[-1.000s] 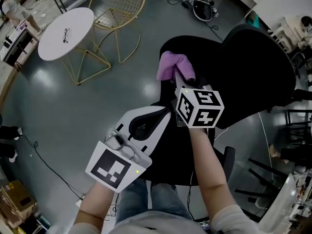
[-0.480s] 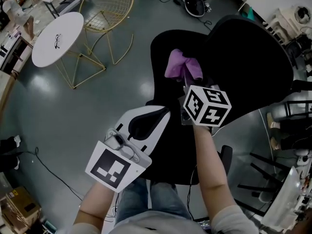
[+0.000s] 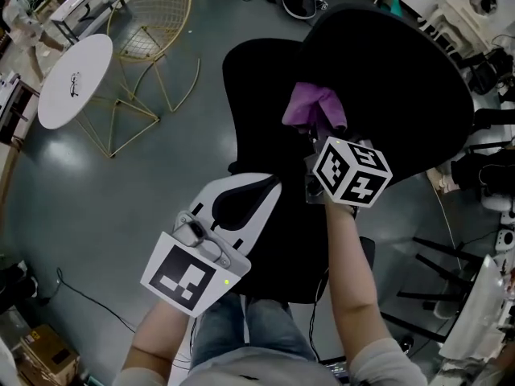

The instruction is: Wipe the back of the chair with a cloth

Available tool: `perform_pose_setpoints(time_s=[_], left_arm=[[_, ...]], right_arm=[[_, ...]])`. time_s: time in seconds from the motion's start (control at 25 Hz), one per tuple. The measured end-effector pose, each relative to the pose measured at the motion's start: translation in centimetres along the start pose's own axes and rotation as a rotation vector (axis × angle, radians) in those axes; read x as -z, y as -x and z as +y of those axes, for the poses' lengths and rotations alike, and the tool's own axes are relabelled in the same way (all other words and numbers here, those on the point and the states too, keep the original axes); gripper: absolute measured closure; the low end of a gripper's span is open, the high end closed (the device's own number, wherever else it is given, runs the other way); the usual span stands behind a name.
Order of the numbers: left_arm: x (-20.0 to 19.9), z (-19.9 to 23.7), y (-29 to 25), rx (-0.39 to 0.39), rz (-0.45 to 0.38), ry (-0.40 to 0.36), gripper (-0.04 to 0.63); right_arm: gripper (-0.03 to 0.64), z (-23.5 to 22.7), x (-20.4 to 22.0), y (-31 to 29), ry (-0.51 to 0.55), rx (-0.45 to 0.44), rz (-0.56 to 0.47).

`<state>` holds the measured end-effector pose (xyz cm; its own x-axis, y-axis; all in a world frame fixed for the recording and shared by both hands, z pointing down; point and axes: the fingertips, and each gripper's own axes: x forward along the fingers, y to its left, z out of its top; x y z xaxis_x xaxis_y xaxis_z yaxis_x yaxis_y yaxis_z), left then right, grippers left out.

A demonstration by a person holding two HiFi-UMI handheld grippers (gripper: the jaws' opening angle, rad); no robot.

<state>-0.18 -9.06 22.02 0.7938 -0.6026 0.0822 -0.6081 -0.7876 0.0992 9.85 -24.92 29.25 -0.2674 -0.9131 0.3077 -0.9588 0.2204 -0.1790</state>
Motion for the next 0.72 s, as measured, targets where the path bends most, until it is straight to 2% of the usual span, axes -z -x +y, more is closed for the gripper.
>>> perform_pose_setpoints(time_s=[0.72], left_arm=[[-0.3, -5.4, -5.0, 0.137, 0.019, -0.027, 0.583]], right_arm=[[0.572, -11.3, 0.0, 6.5, -0.094, 0.193, -0.047]])
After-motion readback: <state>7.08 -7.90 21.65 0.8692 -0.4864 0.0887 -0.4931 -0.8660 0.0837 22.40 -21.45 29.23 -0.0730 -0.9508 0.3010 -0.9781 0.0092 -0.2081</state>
